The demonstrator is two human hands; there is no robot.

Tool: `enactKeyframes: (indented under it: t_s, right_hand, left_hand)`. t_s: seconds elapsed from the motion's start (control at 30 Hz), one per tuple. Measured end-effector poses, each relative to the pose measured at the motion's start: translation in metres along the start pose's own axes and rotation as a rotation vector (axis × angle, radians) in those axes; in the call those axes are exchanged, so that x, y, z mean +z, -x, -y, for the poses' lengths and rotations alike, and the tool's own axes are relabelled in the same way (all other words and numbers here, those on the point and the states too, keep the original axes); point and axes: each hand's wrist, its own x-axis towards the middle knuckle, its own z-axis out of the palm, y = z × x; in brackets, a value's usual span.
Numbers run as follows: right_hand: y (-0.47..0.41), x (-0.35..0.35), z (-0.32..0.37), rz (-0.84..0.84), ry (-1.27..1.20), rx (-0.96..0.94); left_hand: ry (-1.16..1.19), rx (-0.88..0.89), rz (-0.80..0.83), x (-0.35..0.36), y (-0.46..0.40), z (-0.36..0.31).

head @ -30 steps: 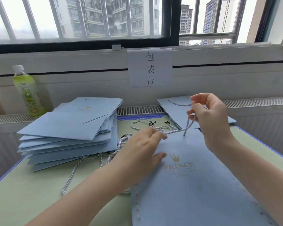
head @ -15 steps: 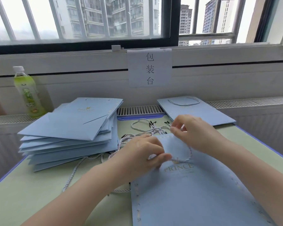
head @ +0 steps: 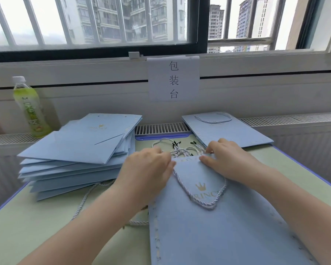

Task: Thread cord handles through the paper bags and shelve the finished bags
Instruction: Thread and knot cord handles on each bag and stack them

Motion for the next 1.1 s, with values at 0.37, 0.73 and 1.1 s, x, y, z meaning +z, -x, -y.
enactKeyframes:
  t_s: [0.37, 0.73, 1.1]
  right_hand:
    - [-0.007, 0.008, -0.007, 0.011, -0.133, 0.000]
    - [-0.014, 0.016, -0.019, -0.145, -0.231, 0.032]
    - [-0.018, -0.029, -0.030, -0.428, -1.233, 0.249]
  left_hand:
    - [0.163, -0.268, 0.297, 0.002, 0.000, -0.004]
    - [1.198, -0.599, 0.046, 0.008, -0.006, 0.000]
    - [1.455, -0.686, -0.367, -0.014, -0.014, 0.021]
